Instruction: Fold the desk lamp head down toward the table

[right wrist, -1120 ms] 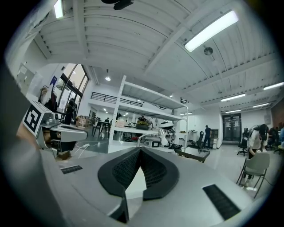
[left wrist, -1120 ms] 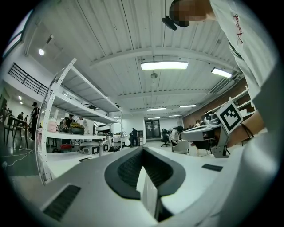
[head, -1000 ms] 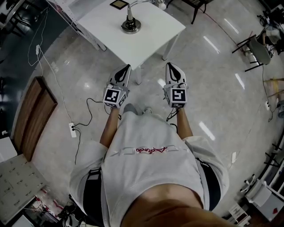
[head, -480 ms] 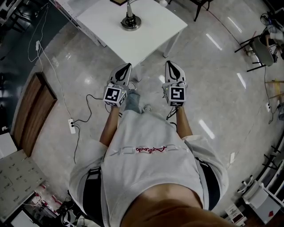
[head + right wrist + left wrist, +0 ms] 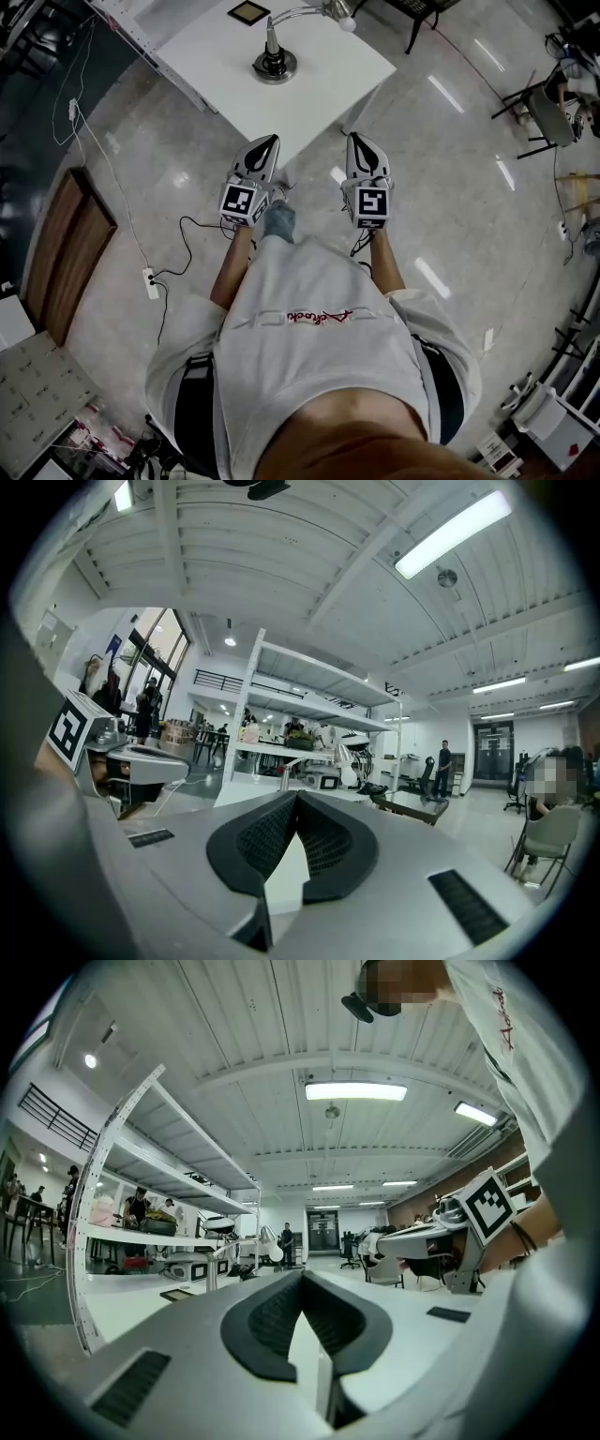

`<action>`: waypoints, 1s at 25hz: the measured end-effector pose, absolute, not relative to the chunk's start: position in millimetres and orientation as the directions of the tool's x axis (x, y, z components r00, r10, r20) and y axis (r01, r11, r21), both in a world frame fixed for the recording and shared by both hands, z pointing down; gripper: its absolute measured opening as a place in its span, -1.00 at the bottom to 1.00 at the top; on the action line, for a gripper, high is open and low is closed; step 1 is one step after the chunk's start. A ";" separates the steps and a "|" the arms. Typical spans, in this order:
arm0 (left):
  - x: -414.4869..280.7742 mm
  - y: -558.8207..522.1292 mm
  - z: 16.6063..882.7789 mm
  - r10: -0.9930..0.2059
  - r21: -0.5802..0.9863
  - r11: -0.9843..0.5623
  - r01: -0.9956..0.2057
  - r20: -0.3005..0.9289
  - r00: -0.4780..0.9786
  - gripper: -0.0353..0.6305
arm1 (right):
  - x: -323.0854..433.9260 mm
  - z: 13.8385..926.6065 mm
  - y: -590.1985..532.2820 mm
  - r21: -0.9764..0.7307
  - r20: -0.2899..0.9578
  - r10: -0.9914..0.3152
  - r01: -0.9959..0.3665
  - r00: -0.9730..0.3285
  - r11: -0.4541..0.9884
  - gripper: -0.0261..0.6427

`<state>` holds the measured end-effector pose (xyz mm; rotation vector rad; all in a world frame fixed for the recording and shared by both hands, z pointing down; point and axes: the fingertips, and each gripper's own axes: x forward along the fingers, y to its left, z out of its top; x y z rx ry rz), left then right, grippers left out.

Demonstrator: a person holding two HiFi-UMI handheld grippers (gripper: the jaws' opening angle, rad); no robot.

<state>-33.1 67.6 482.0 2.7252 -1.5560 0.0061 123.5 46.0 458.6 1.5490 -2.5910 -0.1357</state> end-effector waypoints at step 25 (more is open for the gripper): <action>-94.8 -111.7 479.5 -0.791 0.038 -0.610 -0.791 0.017 0.611 -0.82 | 57.1 430.8 -113.6 0.149 0.054 -0.924 -0.911 -0.380 0.383 -0.89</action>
